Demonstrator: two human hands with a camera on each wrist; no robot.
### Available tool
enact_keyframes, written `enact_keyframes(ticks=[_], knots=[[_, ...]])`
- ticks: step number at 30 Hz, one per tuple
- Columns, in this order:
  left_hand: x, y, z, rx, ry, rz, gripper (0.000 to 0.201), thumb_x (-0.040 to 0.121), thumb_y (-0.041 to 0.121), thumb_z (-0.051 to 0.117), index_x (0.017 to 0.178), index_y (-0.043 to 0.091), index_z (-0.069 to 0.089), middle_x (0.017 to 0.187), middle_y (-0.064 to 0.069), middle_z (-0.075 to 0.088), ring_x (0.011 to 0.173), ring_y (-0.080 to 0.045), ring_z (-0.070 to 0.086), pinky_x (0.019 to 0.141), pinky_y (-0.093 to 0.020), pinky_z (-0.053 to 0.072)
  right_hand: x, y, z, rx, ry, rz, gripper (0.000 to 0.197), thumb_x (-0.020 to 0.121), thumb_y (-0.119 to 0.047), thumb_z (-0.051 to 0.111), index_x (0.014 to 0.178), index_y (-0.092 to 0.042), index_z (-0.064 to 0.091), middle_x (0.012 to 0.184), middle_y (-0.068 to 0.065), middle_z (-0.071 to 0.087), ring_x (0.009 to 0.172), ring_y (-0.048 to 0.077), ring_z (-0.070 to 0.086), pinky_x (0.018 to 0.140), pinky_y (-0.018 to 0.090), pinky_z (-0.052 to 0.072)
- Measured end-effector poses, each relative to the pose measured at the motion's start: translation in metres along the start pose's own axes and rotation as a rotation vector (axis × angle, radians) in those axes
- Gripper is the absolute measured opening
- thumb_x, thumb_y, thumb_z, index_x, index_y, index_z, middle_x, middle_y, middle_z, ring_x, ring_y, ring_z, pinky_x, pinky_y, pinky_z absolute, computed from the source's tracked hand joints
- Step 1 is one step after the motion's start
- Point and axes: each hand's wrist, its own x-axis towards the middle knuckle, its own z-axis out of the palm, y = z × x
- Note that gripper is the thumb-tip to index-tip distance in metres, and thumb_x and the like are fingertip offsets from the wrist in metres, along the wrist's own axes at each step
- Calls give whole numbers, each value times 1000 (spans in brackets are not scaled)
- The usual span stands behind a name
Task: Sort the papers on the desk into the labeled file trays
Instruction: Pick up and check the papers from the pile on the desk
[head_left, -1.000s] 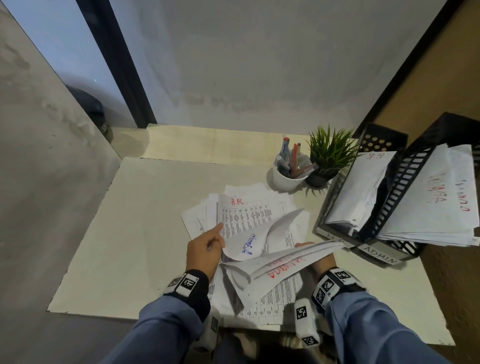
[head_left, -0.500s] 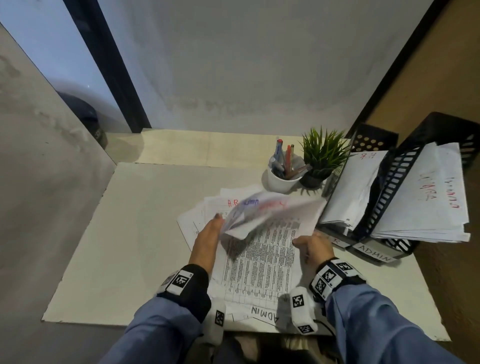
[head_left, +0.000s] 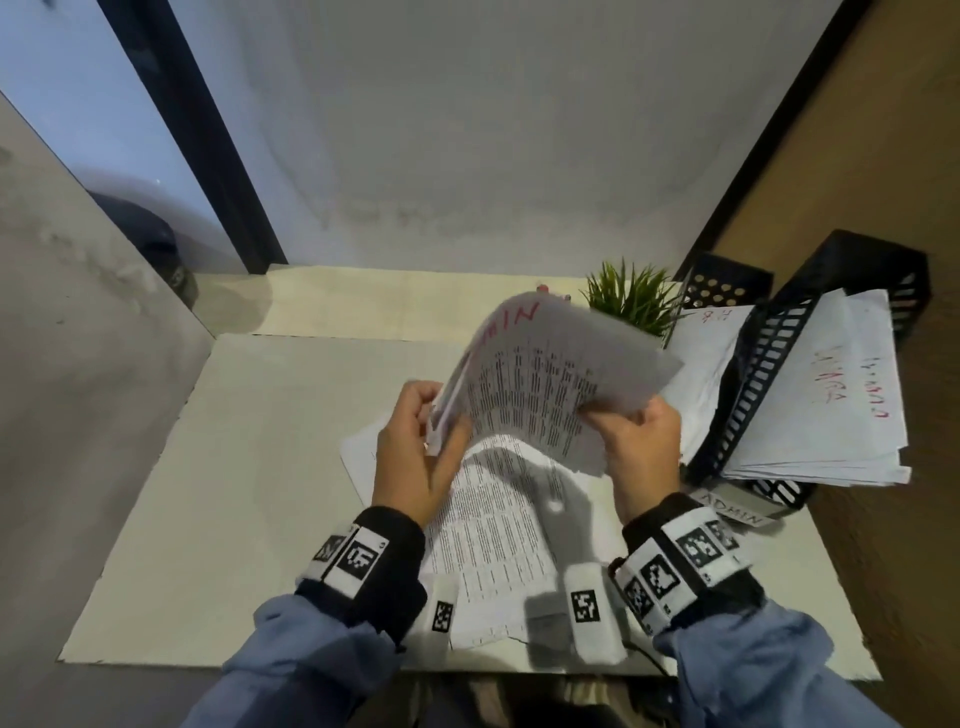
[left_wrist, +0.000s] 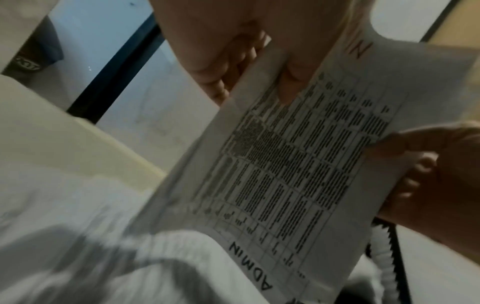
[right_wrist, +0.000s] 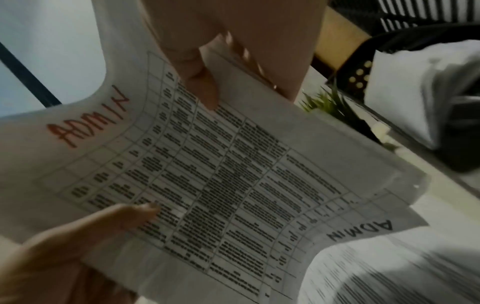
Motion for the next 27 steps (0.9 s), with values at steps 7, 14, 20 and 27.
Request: enact_keyframes(ticks=[7,14,20,27], knots=[[-13,-44,15,147,-86,-366,15,88,25,63,101,17,61,80,1,65,67,-10,58,54,-16,47,-5,59,-2,-170,43,252,28,75,18,57,78,-9,57,79,10,61,79,24,57,73,33,55],[22,48,44,127,-201,20,17,93,18,54,108,18,62,89,15,64,82,-5,62,73,-16,51,29,-14,-57,-126,148,37,21,78,3,64,98,-3,65,83,0,67,74,13,64,69,26,55],[23,115,95,50,-464,154,29,86,17,52,115,17,51,105,0,65,96,-19,62,81,-33,52,40,-59,-134,-142,202,-76,31,81,4,61,108,-10,61,92,-2,67,84,9,65,76,20,55],[2,149,152,231,-390,403,25,89,19,39,114,15,42,86,-22,64,71,-35,60,65,-55,49,45,-45,-206,-754,631,284,76,73,-43,72,133,-7,43,137,18,44,126,35,42,104,51,37]])
